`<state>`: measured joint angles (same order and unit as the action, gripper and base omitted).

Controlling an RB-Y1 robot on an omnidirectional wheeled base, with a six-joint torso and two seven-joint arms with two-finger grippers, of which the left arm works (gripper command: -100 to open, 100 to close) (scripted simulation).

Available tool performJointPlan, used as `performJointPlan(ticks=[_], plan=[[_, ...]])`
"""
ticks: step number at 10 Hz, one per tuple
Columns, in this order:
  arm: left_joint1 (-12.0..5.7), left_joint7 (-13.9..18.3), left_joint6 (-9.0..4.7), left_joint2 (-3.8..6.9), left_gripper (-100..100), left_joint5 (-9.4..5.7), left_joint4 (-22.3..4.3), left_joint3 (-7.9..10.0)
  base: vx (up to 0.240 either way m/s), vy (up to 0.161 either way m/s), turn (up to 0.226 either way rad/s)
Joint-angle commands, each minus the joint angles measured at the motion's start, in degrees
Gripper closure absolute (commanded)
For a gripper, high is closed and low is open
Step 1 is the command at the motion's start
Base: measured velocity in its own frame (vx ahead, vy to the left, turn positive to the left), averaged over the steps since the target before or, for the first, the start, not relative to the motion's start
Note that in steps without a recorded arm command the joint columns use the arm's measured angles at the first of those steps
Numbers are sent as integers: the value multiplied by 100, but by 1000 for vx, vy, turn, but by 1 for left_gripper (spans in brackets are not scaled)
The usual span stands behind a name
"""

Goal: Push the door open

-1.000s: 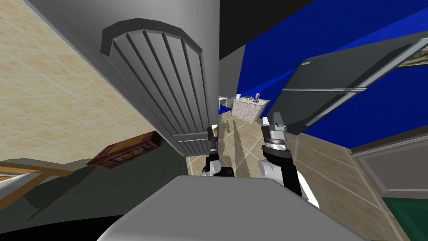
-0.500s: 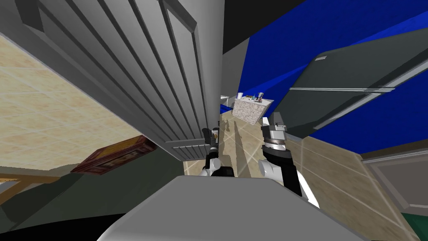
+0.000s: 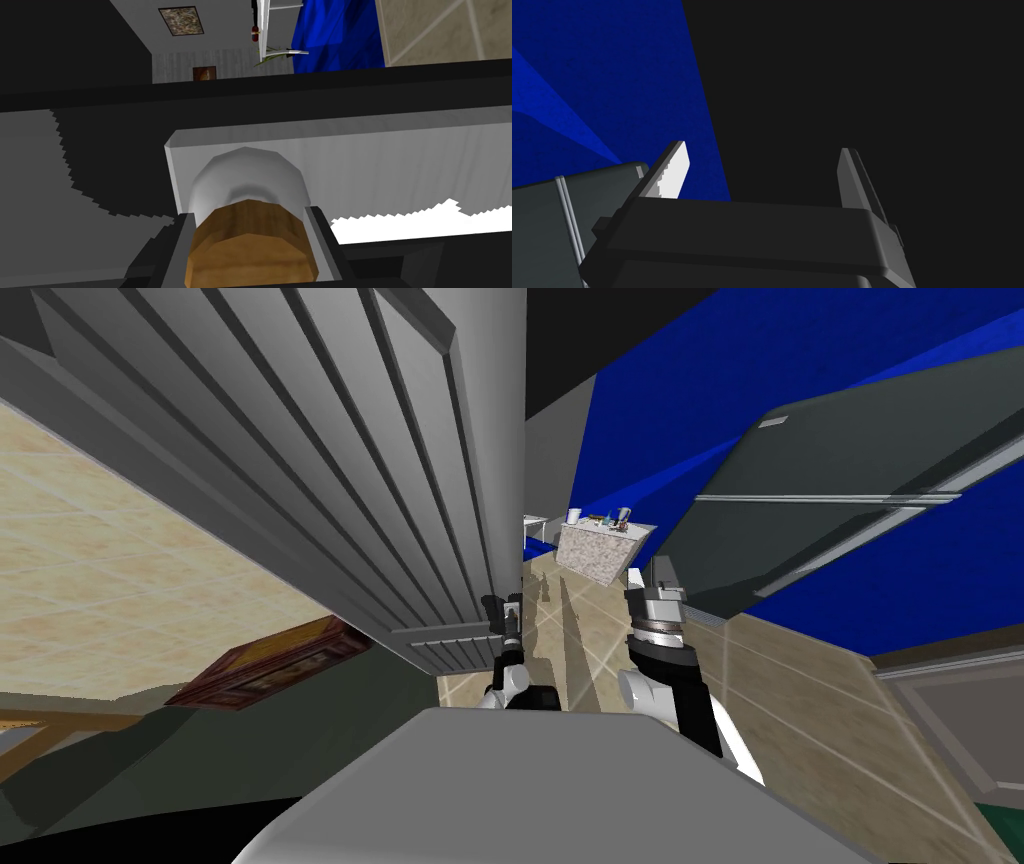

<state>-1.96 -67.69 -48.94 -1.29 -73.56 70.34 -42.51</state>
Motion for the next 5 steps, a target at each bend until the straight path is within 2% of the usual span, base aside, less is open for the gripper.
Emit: performJointPlan(ticks=[1, 3, 4, 5], plan=[[2, 0, -7, 3, 100, 1, 3, 2, -14, 3, -1], [2, 0, -7, 3, 100, 1, 3, 2, -3, 0, 1], [17, -39, -99, 171, 100, -82, 17, 63, 105, -64, 23], [18, -59, -152, 222, 100, -121, 29, 99, 183, -83, 89]])
